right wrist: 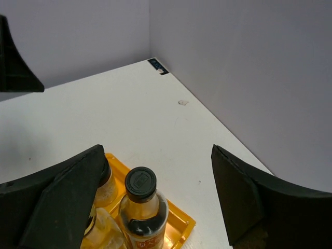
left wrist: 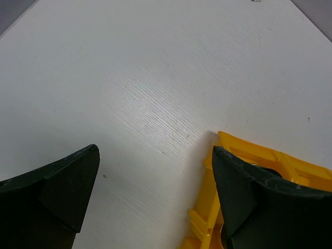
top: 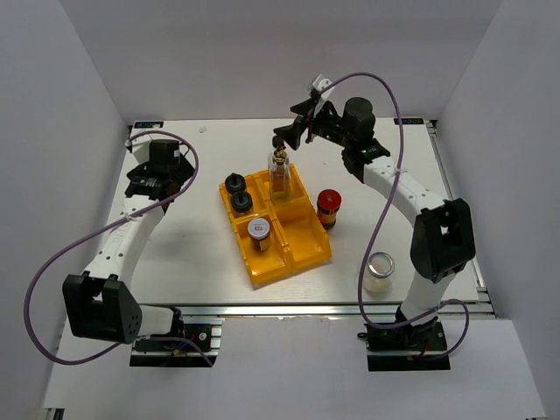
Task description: Organize the condiment bottles
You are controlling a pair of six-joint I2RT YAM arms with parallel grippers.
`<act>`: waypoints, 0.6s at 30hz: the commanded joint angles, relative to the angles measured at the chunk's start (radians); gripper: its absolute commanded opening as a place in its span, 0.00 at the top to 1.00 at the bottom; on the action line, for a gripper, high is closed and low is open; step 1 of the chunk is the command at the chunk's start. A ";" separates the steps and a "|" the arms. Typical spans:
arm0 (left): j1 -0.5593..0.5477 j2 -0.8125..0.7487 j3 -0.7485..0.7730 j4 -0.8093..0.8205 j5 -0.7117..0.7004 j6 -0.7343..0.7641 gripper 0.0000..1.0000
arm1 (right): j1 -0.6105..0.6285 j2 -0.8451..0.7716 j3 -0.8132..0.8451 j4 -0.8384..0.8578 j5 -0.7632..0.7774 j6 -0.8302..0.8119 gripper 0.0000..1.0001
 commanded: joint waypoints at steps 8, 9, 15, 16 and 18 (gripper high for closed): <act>0.004 -0.096 0.011 -0.011 -0.001 -0.005 0.02 | -0.086 -0.256 -0.159 -0.064 0.320 0.132 0.11; 0.004 -0.098 0.006 -0.011 0.002 -0.003 0.02 | -0.089 -0.282 -0.182 -0.116 0.354 0.156 0.11; 0.004 -0.098 -0.037 0.006 0.031 -0.011 0.02 | -0.086 -0.424 -0.305 -0.421 0.512 0.231 0.11; 0.004 -0.099 -0.045 0.007 0.034 -0.011 0.02 | -0.086 -0.436 -0.320 -0.449 0.518 0.241 0.11; 0.004 -0.101 -0.065 0.011 0.032 -0.009 0.02 | -0.074 -0.436 -0.337 -0.515 0.560 0.252 0.11</act>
